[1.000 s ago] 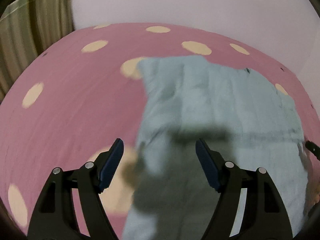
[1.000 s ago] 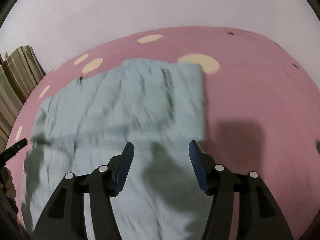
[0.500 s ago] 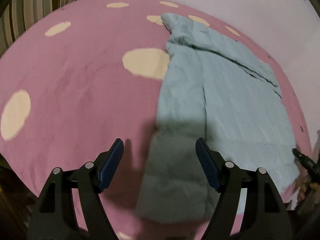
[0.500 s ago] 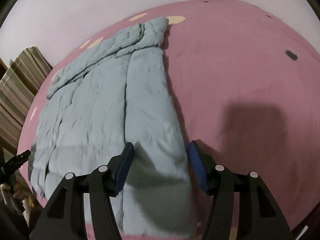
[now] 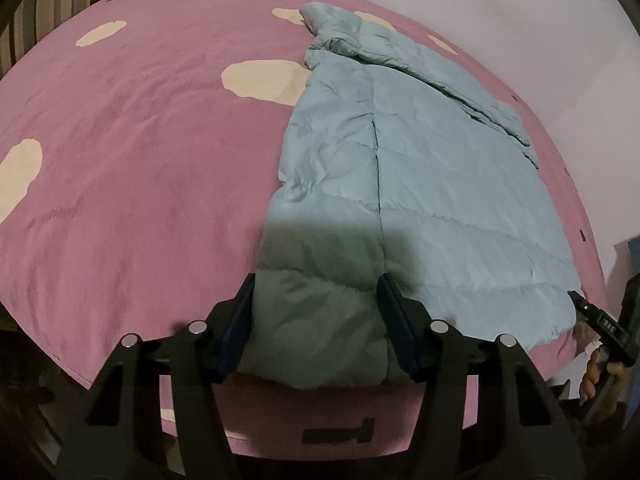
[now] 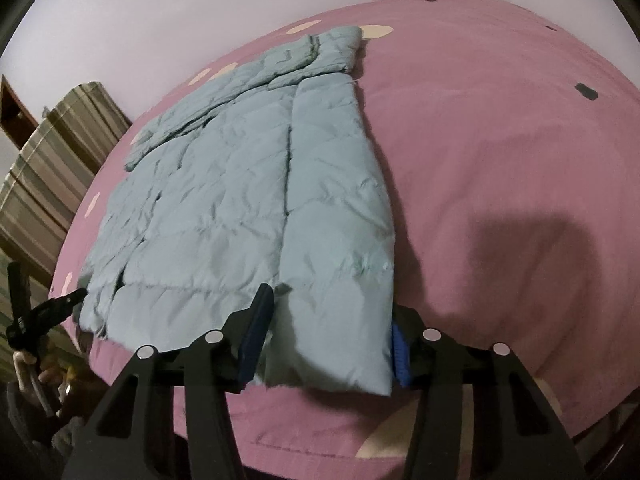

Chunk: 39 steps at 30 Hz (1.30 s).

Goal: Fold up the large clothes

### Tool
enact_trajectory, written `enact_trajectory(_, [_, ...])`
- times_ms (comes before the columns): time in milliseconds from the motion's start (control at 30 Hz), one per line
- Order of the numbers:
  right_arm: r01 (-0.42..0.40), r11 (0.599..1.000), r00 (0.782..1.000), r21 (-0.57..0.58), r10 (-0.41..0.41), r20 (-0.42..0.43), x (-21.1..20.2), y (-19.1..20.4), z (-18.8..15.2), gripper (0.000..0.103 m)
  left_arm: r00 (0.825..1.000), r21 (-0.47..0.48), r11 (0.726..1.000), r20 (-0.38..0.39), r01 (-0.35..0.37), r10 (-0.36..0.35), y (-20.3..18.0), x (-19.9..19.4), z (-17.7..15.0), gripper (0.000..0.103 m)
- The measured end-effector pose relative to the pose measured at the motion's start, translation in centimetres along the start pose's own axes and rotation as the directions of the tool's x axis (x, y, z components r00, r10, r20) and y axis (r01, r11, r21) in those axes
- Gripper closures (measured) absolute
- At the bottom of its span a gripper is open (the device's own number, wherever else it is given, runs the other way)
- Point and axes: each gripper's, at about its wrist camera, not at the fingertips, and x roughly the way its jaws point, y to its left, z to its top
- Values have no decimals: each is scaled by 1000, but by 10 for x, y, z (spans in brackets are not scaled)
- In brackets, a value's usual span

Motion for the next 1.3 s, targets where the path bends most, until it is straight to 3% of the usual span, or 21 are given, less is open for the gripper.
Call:
enact_trajectory(167, [-56, 998, 998, 37, 56, -6, -4, -7, -3, 52, 999, -67, 997, -8, 43, -43, 11, -6, -5, 43])
enact_trajectory(567, [-55, 998, 999, 41, 55, 0, -7, -4, -7, 52, 995, -125, 988, -27, 90, -94, 12, -11, -16, 43])
enact_trajectory(733, [-66, 997, 998, 40, 66, -2, -8, 0, -9, 53, 998, -164, 985, 3, 59, -59, 16, -12, -15, 43])
enact_trajectory(867, [-68, 997, 998, 46, 69, -3, -8, 0, -10, 61, 999, -180, 982, 5, 53, -53, 20, -10, -13, 44])
enact_trajectory(1033, [-72, 996, 997, 50, 72, -7, -8, -2, -10, 70, 998, -168, 984, 2, 63, -63, 17, -9, -13, 65])
enact_trajectory(1300, [-93, 995, 996, 46, 93, -8, -5, 2, -10, 86, 999, -112, 992, 11, 51, -50, 8, -13, -11, 84])
